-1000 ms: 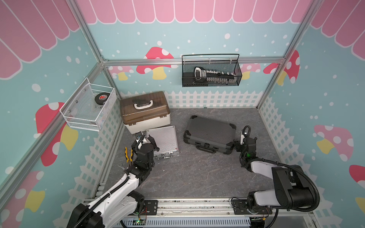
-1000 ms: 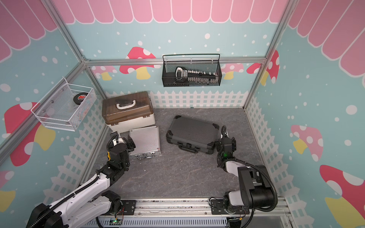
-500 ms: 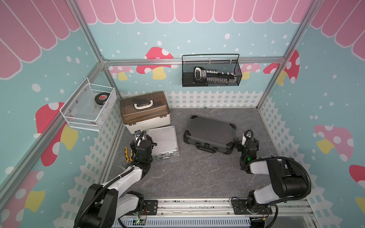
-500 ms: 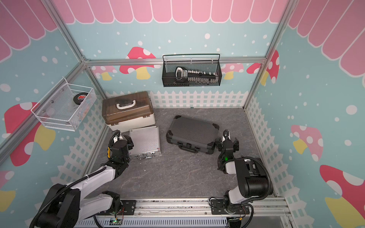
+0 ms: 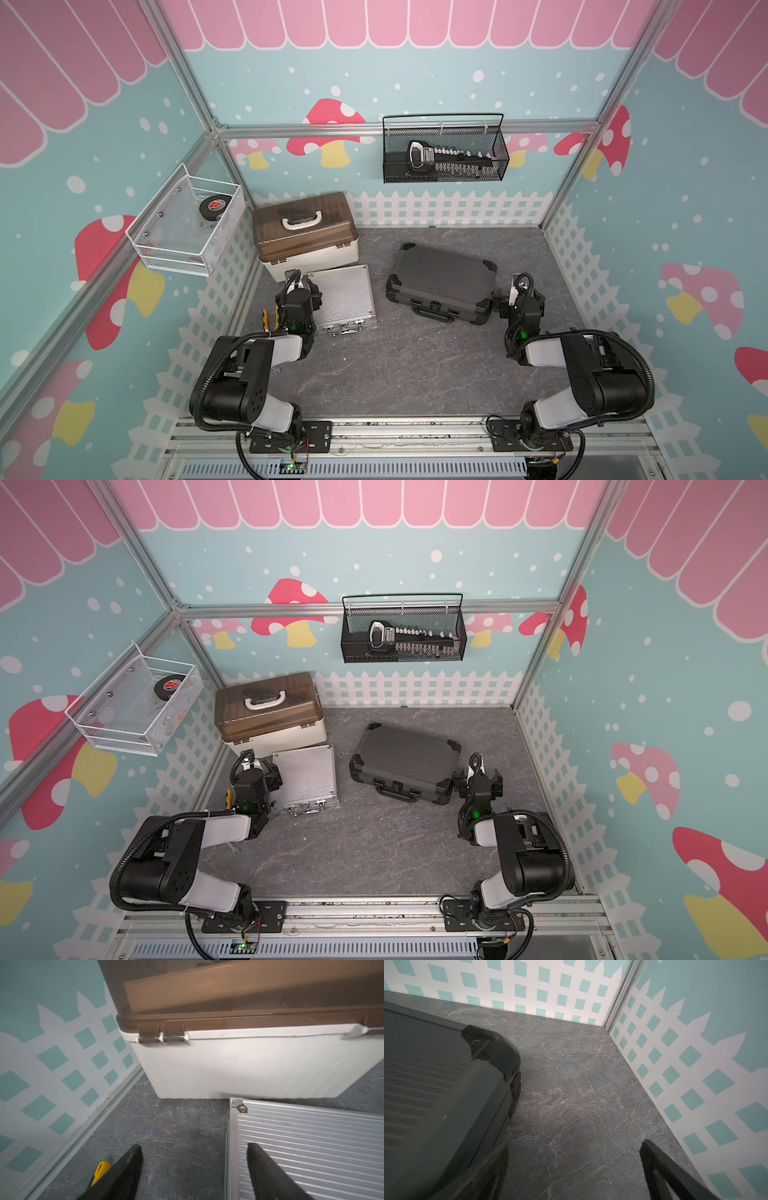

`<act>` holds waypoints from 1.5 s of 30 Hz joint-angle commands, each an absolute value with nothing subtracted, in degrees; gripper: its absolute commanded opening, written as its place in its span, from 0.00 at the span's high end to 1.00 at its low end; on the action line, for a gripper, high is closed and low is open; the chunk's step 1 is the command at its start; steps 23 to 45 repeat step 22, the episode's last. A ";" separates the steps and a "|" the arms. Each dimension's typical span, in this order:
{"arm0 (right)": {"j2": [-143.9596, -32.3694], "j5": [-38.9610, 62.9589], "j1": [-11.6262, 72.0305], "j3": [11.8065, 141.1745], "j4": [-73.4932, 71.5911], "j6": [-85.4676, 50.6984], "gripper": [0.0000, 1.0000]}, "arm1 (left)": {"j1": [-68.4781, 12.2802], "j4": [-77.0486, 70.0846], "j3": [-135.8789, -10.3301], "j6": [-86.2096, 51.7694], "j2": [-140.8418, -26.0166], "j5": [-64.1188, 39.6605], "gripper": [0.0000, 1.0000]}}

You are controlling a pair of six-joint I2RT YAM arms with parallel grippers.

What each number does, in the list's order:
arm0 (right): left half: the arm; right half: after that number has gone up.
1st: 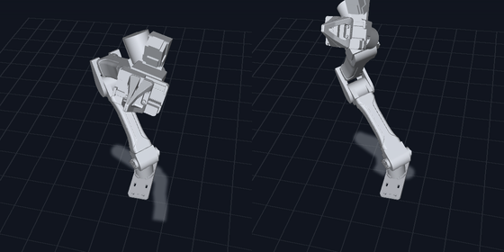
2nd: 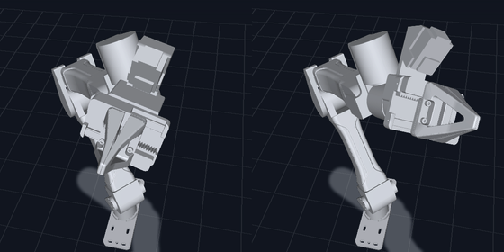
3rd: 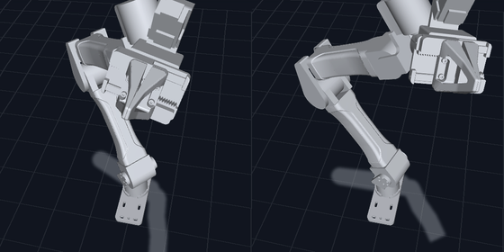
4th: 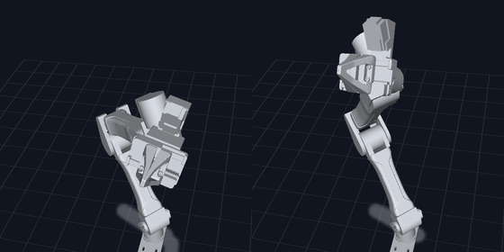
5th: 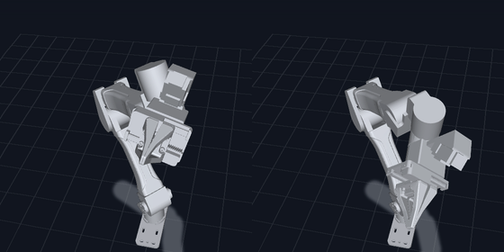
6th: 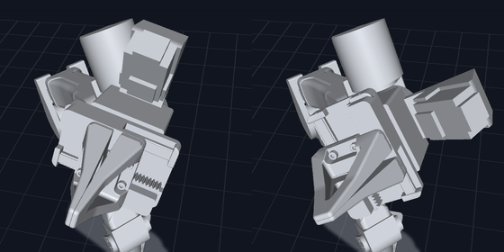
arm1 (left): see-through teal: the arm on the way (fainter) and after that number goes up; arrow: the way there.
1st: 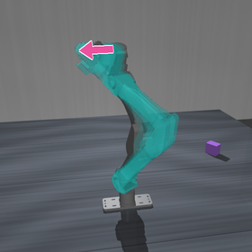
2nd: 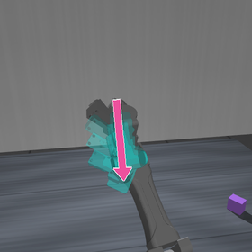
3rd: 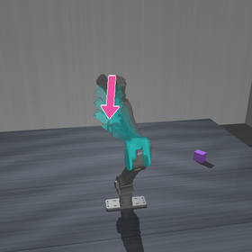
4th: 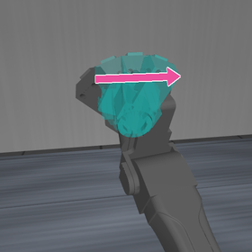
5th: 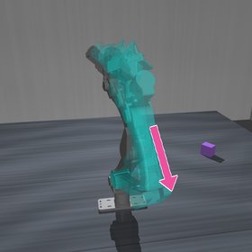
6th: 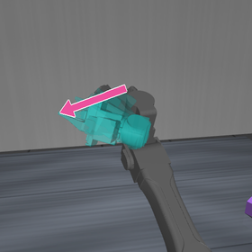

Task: Close the poker set cases
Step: Reset both arms

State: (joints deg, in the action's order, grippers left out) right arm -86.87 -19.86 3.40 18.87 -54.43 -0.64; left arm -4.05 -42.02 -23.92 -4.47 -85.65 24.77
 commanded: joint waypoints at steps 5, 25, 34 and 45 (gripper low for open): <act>-87.27 -15.65 4.48 18.80 -56.15 -0.31 0.01 | -3.60 -49.47 -22.29 -5.39 -87.19 21.34 0.01; -87.31 -15.64 4.48 18.94 -56.01 -0.39 0.01 | -3.59 -51.37 -21.88 -5.07 -87.85 21.54 0.01; -87.31 -15.64 4.48 18.94 -56.01 -0.39 0.01 | -3.59 -51.37 -21.88 -5.07 -87.85 21.54 0.01; -87.31 -15.64 4.48 18.94 -56.01 -0.39 0.01 | -3.59 -51.37 -21.88 -5.07 -87.85 21.54 0.01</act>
